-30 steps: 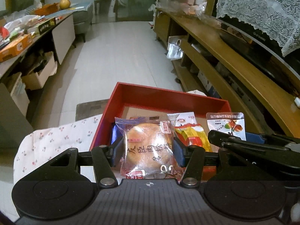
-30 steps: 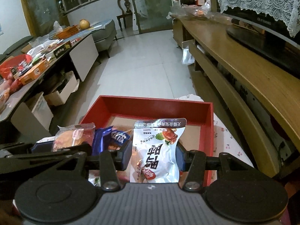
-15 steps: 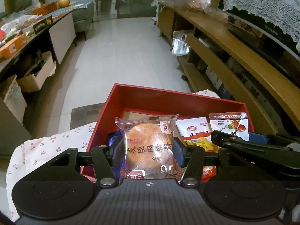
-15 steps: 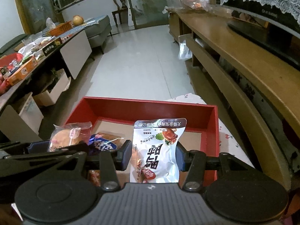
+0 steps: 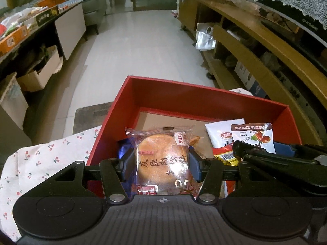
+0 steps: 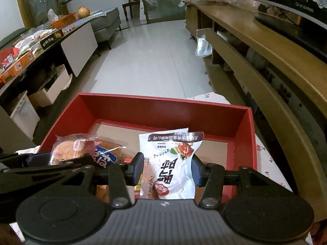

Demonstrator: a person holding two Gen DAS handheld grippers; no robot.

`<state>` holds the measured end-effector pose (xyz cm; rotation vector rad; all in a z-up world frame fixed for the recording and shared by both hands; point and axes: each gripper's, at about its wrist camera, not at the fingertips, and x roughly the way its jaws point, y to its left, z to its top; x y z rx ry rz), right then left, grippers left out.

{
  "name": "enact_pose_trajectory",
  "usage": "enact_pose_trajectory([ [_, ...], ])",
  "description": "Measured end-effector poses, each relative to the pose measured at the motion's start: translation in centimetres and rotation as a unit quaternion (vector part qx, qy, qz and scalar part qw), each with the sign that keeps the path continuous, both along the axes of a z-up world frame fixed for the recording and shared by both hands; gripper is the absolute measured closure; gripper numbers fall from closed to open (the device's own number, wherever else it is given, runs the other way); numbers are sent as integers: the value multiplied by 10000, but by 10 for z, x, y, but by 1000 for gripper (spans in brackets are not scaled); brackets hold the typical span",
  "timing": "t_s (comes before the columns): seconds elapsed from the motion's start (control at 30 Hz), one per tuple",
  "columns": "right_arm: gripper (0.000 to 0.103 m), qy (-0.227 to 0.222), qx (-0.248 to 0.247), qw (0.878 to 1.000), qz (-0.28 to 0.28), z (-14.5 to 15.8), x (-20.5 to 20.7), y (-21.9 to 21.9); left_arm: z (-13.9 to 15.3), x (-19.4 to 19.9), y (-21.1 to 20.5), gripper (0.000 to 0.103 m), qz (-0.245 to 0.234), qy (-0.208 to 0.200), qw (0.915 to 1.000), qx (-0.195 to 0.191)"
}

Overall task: Organize snacks
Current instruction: 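Lower both packets into the red tray and open both grippers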

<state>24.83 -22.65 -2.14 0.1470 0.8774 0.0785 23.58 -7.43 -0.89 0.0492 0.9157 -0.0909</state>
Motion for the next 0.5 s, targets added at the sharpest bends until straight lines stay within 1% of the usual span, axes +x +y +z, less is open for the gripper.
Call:
enact_pose_trajectory([
  [0.13, 34, -12, -45, 10000, -6, -4, 0, 1, -3, 0, -1, 42, -13, 13, 10000, 41],
  [0.23, 33, -16, -112, 9999, 2, -6, 0, 1, -3, -1, -4, 42, -57, -12, 9999, 147],
  [0.5, 33, 6, -205, 9998, -2, -2, -1, 4, 1, -5, -3, 40, -40, -7, 9998, 189],
])
